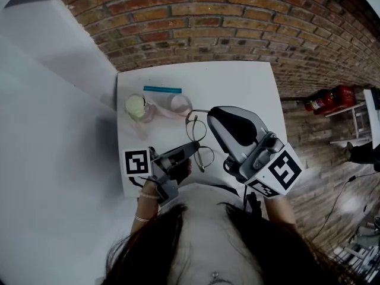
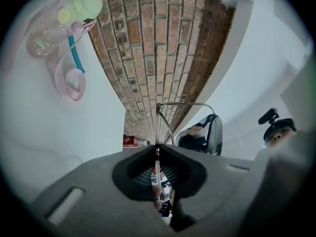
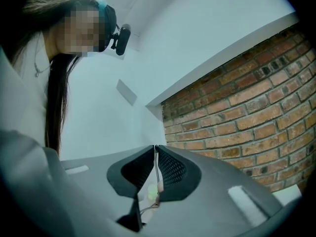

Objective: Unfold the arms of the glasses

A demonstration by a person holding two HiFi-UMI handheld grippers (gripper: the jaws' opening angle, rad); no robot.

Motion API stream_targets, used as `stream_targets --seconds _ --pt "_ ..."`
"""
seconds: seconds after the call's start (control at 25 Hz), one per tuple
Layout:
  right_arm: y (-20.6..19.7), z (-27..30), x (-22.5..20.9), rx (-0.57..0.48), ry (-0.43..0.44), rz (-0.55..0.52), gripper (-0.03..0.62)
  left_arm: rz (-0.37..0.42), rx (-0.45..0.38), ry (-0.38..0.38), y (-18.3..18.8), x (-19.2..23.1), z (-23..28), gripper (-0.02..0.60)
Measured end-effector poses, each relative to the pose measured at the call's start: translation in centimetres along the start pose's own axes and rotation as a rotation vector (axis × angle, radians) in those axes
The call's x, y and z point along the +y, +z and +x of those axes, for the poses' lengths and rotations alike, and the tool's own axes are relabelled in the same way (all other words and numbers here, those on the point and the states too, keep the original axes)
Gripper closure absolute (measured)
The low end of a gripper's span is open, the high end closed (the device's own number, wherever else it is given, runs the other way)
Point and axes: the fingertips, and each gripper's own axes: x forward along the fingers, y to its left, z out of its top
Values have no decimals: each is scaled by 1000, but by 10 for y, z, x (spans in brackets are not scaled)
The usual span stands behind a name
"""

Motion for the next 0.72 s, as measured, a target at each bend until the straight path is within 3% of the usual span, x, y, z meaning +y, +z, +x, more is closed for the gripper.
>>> stream_targets --seconds 0.72 --pt "0 -2 7 -2 41 16 542 -22 -31 -25 4 -4 -1 560"
